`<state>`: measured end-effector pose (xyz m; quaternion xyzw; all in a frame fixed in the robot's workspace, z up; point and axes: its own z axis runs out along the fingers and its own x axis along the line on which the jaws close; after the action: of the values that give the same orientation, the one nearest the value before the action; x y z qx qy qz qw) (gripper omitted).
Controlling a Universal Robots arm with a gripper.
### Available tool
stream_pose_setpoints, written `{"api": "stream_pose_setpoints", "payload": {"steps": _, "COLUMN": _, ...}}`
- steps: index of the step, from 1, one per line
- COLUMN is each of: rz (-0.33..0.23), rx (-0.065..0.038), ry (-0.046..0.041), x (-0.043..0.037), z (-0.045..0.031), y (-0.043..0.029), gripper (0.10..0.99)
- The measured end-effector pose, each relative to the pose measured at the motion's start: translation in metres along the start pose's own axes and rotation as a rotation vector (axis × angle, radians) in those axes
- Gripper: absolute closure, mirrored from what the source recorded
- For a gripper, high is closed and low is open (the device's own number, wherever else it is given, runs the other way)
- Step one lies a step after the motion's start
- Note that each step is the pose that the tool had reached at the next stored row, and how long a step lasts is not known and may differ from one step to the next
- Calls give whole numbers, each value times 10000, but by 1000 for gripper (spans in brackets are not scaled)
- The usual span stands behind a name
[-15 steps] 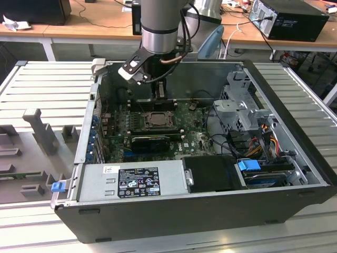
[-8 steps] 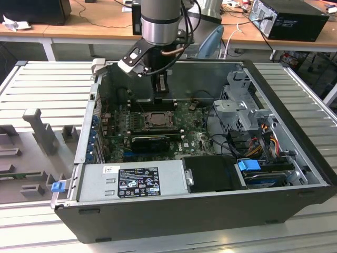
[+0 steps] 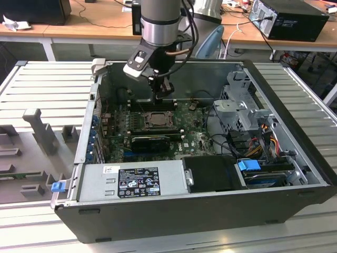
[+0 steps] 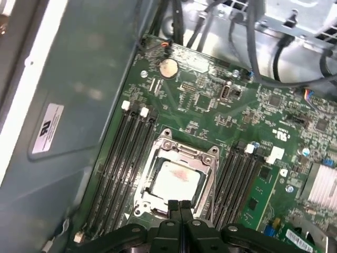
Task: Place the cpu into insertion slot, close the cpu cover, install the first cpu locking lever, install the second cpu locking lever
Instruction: 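Install the first cpu locking lever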
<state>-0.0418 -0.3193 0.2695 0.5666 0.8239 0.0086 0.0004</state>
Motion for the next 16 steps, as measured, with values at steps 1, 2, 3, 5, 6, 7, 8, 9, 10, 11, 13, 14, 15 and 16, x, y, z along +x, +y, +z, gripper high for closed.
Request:
{"api": "stream_pose_setpoints", "payload": {"steps": 1, "rz": -269, "rx": 2, "ry": 4, "x": 0, "z": 0, "y": 0, "gripper": 980}}
{"api": "stream_pose_setpoints", "payload": {"steps": 2, "rz": -527, "rx": 4, "ry": 8, "x": 0, "z": 0, "y": 0, "gripper": 980}}
{"api": "stream_pose_setpoints", "payload": {"steps": 3, "rz": -728, "rx": 7, "ry": 10, "x": 0, "z": 0, "y": 0, "gripper": 980}}
{"api": "stream_pose_setpoints", "payload": {"steps": 5, "rz": -932, "rx": 8, "ry": 13, "x": 0, "z": 0, "y": 0, "gripper": 980}}
{"api": "stream_pose_setpoints", "payload": {"steps": 6, "rz": -1034, "rx": 9, "ry": 15, "x": 0, "z": 0, "y": 0, "gripper": 980}}
{"api": "stream_pose_setpoints", "payload": {"steps": 7, "rz": -1126, "rx": 10, "ry": 16, "x": 0, "z": 0, "y": 0, "gripper": 980}}
{"api": "stream_pose_setpoints", "payload": {"steps": 8, "rz": -1278, "rx": 11, "ry": 19, "x": 0, "z": 0, "y": 0, "gripper": 980}}
{"api": "stream_pose_setpoints", "payload": {"steps": 9, "rz": -1433, "rx": 13, "ry": 21, "x": 0, "z": 0, "y": 0, "gripper": 980}}
{"api": "stream_pose_setpoints", "payload": {"steps": 10, "rz": -1637, "rx": 15, "ry": 23, "x": 0, "z": 0, "y": 0, "gripper": 980}}
{"api": "stream_pose_setpoints", "payload": {"steps": 11, "rz": -1822, "rx": 16, "ry": 27, "x": 0, "z": 0, "y": 0, "gripper": 980}}
{"api": "stream_pose_setpoints", "payload": {"steps": 13, "rz": -2086, "rx": 19, "ry": 30, "x": 0, "z": 0, "y": 0, "gripper": 980}}
{"api": "stream_pose_setpoints", "payload": {"steps": 14, "rz": -2178, "rx": 19, "ry": 31, "x": 0, "z": 0, "y": 0, "gripper": 980}}
{"api": "stream_pose_setpoints", "payload": {"steps": 15, "rz": -2314, "rx": 21, "ry": 33, "x": 0, "z": 0, "y": 0, "gripper": 980}}
{"api": "stream_pose_setpoints", "payload": {"steps": 16, "rz": -2461, "rx": 22, "ry": 36, "x": 0, "z": 0, "y": 0, "gripper": 980}}
